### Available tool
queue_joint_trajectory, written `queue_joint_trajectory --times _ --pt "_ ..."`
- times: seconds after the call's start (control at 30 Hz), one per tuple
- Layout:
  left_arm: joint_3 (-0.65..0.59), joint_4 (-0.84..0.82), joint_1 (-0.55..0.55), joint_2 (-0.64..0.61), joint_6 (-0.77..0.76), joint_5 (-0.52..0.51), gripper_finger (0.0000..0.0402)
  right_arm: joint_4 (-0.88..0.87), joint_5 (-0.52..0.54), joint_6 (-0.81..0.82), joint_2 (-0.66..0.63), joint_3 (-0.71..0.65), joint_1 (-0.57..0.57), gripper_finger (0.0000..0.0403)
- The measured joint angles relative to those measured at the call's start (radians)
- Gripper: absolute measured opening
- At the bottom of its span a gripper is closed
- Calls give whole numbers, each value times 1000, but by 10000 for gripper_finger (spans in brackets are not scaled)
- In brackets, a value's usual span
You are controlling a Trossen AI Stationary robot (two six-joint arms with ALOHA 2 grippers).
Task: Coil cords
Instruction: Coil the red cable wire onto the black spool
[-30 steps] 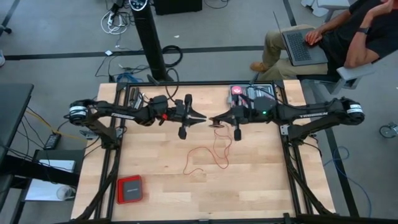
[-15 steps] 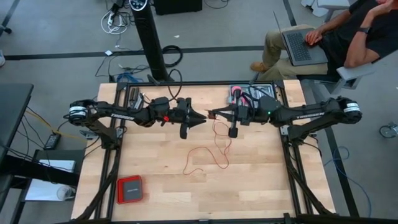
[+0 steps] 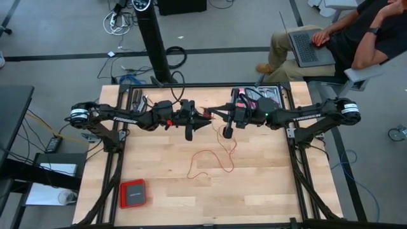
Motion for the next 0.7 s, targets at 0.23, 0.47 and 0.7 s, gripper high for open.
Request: queue_joint_trajectory --times 0.23,0.47,0.7 --pt "0 1 -2 0 51 21 97 6 -1 3 1 14 0 0" --pt "0 9 -21 0 144 -70 97 27 0 12 1 14 0 0" --pt "0 9 -27 0 213 -153 97 41 -9 18 1 14 0 0"
